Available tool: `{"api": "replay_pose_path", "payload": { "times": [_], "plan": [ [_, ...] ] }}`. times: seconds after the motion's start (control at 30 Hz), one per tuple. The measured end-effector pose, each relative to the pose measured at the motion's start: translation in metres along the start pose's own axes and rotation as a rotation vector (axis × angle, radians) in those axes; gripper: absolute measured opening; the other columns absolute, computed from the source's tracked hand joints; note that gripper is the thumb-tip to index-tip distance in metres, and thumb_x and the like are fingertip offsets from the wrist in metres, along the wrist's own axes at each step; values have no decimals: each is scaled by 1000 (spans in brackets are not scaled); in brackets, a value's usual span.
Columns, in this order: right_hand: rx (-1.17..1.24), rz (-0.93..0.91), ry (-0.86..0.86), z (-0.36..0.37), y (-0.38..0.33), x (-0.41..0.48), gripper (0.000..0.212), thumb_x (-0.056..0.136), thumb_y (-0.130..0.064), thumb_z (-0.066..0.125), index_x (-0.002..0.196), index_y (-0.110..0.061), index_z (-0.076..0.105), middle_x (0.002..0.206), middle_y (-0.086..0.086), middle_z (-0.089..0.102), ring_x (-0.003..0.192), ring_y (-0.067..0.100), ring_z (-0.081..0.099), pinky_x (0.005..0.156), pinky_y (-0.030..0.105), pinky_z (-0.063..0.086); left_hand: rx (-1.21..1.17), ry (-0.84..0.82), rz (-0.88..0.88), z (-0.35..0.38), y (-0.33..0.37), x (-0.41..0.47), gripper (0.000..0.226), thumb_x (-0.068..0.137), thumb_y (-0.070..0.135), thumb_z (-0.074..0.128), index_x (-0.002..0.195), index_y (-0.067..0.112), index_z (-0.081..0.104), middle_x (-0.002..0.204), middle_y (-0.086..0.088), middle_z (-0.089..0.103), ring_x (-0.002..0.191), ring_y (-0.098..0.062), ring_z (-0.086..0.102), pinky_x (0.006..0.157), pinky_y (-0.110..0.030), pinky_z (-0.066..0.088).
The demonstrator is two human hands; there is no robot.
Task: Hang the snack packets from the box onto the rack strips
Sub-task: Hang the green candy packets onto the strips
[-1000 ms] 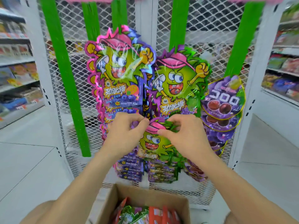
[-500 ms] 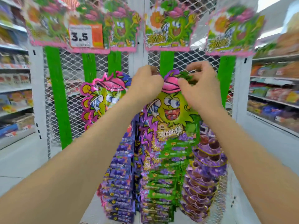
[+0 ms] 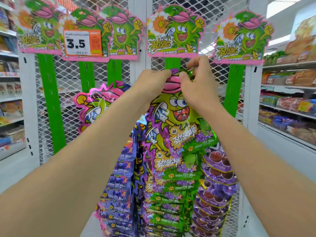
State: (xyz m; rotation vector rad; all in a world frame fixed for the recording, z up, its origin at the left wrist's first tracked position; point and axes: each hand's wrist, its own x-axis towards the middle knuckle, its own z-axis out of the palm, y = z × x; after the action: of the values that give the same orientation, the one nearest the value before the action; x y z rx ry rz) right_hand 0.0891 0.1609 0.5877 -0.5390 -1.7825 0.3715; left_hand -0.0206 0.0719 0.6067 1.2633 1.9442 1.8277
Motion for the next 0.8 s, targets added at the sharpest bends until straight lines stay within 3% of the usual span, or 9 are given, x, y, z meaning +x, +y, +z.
{"api": "replay_pose_path", "payload": {
  "times": [0.13, 0.27, 0.33, 0.4, 0.5, 0.57, 0.63, 0.73, 0.8],
  "plan": [
    [16, -22, -13, 6, 0, -4, 19, 90, -26, 54, 106, -28, 44, 92, -13, 54, 100, 27, 57, 98, 61, 45, 50, -13, 2, -5, 1, 1, 26, 95, 32, 65, 78, 18, 52, 71, -7, 42, 65, -20, 38, 63, -33, 28],
    [-53, -81, 26, 10, 16, -22, 20, 92, -24, 58, 106, -27, 44, 95, -11, 57, 97, 29, 59, 96, 58, 44, 280, 3, 328, -7, -20, -4, 22, 100, 23, 62, 81, 12, 64, 68, -10, 50, 61, -24, 45, 60, -32, 36],
    [-136, -115, 61, 11, 27, -32, 23, 89, -24, 63, 108, -25, 49, 102, -8, 60, 101, 29, 59, 93, 53, 44, 467, 118, 499, -7, -37, -5, 11, 98, 19, 66, 106, 12, 71, 93, -6, 70, 87, -23, 65, 80, -37, 52],
    [-303, -192, 161, 9, 32, -48, 30, 84, -20, 66, 112, -22, 57, 113, -2, 59, 111, 28, 54, 93, 46, 42, 651, 240, 663, -6, -57, -15, 34, 95, 14, 70, 128, 12, 65, 121, -9, 64, 116, -30, 59, 98, -45, 48],
    [-285, -417, 165, 2, 34, -94, 28, 79, -7, 64, 107, -13, 65, 108, 5, 60, 106, 28, 55, 91, 37, 40, 724, 352, 887, -10, -92, -48, 40, 86, 6, 73, 126, 10, 68, 125, -12, 61, 118, -35, 55, 97, -46, 45],
    [-145, -425, -68, 7, 46, -139, 20, 79, -6, 63, 97, -13, 67, 91, 1, 63, 90, 24, 58, 82, 39, 47, 699, 295, 917, -11, -130, -77, 27, 87, 7, 75, 113, 9, 72, 113, -10, 65, 108, -33, 58, 90, -45, 46],
    [-144, -272, -383, 14, 57, -185, 12, 80, -16, 62, 91, -21, 66, 73, -5, 61, 73, 19, 58, 72, 41, 52, 700, 149, 864, -12, -174, -108, 15, 87, 11, 77, 101, 15, 72, 96, -3, 65, 92, -30, 59, 79, -44, 48],
    [-237, -21, -936, 31, 88, -252, 15, 79, -32, 55, 86, -26, 67, 64, -4, 63, 66, 20, 65, 68, 38, 58, 826, -181, 561, -1, -256, -160, 15, 81, 24, 77, 89, 30, 65, 80, 10, 56, 75, -25, 63, 60, -36, 48],
    [-313, 13, -1265, 44, 111, -289, 12, 82, -32, 59, 83, -27, 69, 65, -4, 63, 72, 23, 69, 74, 38, 61, 860, -441, 247, 8, -310, -190, 15, 78, 28, 75, 90, 32, 68, 79, 13, 63, 78, -17, 67, 60, -33, 51]
  ]
}}
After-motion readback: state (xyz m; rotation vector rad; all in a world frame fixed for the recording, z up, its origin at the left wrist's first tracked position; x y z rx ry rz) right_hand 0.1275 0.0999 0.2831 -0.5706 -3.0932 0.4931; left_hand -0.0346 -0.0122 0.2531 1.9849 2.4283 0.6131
